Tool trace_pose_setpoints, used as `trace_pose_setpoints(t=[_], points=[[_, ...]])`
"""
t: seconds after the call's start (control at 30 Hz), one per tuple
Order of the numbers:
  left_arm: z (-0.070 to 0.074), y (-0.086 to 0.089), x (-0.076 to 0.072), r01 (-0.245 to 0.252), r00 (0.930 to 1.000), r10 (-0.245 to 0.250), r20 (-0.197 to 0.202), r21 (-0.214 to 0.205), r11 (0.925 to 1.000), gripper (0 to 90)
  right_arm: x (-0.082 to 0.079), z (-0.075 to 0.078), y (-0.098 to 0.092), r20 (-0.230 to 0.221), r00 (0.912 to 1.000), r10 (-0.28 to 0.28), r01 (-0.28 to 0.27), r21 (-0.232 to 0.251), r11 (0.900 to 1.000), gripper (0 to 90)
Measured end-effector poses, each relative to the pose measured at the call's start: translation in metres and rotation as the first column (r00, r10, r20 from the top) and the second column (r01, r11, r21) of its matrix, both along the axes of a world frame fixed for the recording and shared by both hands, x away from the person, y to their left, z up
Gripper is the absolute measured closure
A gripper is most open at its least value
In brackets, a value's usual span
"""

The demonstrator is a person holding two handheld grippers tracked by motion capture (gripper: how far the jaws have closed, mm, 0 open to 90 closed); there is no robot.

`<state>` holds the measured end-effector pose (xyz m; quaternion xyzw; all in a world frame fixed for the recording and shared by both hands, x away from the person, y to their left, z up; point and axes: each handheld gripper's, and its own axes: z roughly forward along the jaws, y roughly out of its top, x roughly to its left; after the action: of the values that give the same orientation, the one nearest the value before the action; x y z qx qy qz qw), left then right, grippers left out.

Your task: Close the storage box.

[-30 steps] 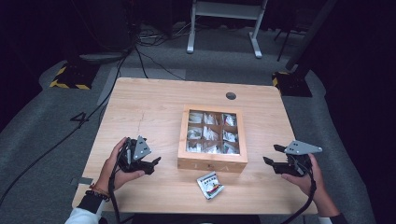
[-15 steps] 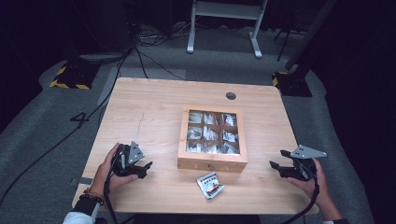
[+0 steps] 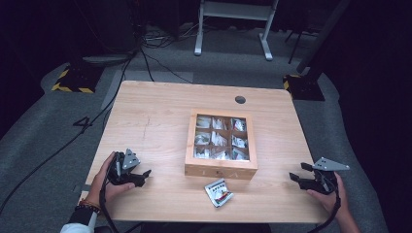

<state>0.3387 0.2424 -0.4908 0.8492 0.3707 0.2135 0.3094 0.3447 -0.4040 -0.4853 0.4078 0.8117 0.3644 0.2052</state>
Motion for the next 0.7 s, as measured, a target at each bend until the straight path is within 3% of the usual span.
trace_pose_setpoints(t=[0.13, 0.23, 0.47, 0.53, 0.7], points=[[-0.005, 0.008, 0.002, -0.016, 0.9993, 0.015, -0.033, -0.032, 0.9993, 17.1, -0.002, -0.005, -0.005, -0.012, 0.9998, -0.013, 0.013, 0.019, 0.9997, 29.5], [-0.009, 0.012, 0.002, -0.029, 0.9983, 0.028, -0.051, -0.027, 0.9992, 17.1, -0.003, -0.008, -0.006, -0.020, 0.9997, -0.015, 0.015, 0.030, 0.9994, 29.5], [-0.014, 0.019, 0.003, -0.063, 0.9936, 0.051, -0.101, -0.124, 0.9902, 16.0, -0.003, -0.013, -0.005, -0.042, 0.9990, -0.014, 0.015, 0.041, 0.9991, 28.6], [-0.014, 0.019, 0.003, -0.061, 0.9938, 0.048, -0.100, -0.121, 0.9908, 15.8, -0.002, -0.016, -0.003, -0.056, 0.9983, -0.015, 0.017, 0.036, 0.9992, 28.0], [-0.014, 0.019, 0.003, -0.063, 0.9936, 0.052, -0.100, -0.119, 0.9909, 15.5, -0.004, -0.018, -0.001, -0.034, 0.9992, -0.022, 0.023, 0.021, 0.9995, 26.7]])
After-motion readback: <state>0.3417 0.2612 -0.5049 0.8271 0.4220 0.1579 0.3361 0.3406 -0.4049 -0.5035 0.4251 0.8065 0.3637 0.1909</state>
